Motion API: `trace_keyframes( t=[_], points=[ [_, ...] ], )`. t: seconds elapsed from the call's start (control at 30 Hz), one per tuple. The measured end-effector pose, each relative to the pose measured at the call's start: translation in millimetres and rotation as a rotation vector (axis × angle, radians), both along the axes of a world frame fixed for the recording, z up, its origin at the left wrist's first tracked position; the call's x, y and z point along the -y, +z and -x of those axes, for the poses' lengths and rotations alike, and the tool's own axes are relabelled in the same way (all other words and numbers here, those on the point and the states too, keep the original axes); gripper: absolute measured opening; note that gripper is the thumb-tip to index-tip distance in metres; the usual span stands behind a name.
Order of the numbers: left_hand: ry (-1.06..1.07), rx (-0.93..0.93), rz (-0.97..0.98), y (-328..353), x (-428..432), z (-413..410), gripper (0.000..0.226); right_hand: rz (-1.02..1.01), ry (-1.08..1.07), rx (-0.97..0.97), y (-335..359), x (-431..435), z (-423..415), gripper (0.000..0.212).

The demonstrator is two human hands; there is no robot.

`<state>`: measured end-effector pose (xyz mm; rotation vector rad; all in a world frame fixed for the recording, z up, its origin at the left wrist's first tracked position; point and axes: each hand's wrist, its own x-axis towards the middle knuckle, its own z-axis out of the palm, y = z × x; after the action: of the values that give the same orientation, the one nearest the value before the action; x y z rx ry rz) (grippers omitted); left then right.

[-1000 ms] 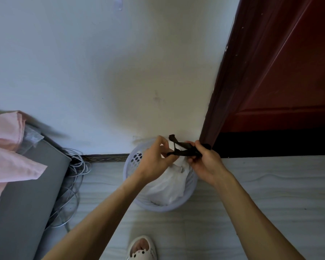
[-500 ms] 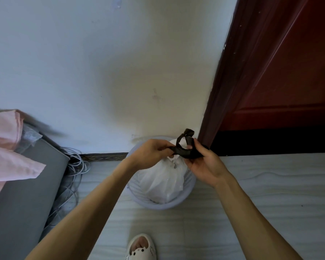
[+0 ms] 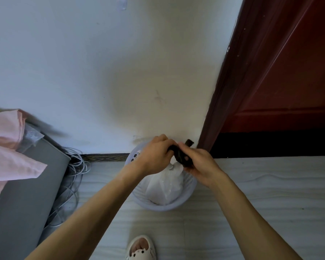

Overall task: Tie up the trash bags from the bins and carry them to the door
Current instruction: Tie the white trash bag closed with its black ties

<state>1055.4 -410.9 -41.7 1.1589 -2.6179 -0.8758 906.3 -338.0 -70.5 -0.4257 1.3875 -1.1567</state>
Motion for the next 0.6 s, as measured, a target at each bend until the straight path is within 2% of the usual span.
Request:
trace_keyframes(
  t=[0.1,0.2,0.37,0.5,0.6],
  points=[
    [0.016,-0.063,-0.034,-1,-4,-7,0.021,0.082,-0.235,-0.151,-5,6,-1,0.032],
    [-0.04,-0.009,-0.09,2,-2,-13,0.022,0.163,-0.354,-0.106,0,8,0,0.031],
    [-0.034,-0.018,-0.669,13,22,-24,0.022,0.314,-0.122,-0.32,8,-3,-7,0.035],
    [0.06,-0.075,-0.925,11,34,-29,0.04,0.365,0.154,-0.36,18,-9,-5,0.018],
    [0.06,-0.065,-1.05,9,35,-29,0.034,0.395,0.319,-0.418,25,-12,-4,0.011]
  ],
)
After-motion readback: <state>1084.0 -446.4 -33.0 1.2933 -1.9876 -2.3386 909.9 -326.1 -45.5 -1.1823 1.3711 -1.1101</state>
